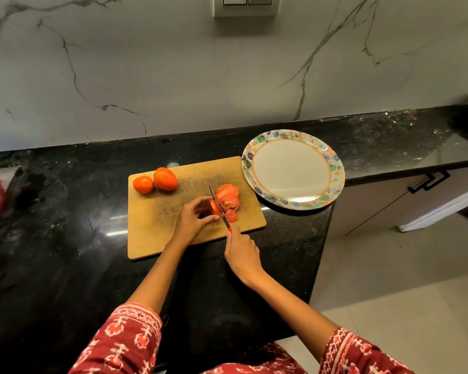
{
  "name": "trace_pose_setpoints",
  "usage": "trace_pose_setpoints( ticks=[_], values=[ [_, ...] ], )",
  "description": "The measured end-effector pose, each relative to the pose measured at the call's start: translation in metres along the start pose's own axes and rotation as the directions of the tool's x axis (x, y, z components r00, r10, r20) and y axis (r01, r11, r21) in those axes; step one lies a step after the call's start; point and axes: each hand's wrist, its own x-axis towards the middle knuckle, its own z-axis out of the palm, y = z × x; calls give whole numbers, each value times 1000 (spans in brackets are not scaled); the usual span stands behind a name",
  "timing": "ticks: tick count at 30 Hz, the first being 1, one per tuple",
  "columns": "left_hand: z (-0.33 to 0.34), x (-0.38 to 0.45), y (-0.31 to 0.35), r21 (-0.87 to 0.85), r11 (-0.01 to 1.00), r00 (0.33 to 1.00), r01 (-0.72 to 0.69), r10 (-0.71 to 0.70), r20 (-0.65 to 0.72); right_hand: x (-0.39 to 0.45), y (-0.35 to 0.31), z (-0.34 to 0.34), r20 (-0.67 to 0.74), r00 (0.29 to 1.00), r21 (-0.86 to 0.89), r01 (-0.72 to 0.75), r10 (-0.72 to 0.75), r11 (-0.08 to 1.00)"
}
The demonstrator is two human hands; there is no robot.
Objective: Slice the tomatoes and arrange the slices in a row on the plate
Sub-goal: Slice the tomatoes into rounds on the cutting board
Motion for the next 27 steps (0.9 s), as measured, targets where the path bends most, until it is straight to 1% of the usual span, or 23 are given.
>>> trace_pose_setpoints(
  ticks=[5,11,15,19,27],
  values=[
    [-2,2,-3,-13,1000,1000,21,-21,11,0,-5,1,-9,1000,-8,-15,15,1000],
    [-2,1,-3,-16,1000,1000,-1,2,13,-3,-10,1,2,999,-17,-34,34,999],
    [0,2,-5,-4,1000,1000,-19,19,16,1,-13,-2,2,999,22,-47,47,999],
    [-2,2,-7,-18,1000,1000,-5,5,6,9,-20,-3,12,999,54,-35,35,998],
    [-1,-1,-7,-41,999,1000,-9,10,5,3,-13,-2,16,1000,-5,-22,22,1000]
  ],
)
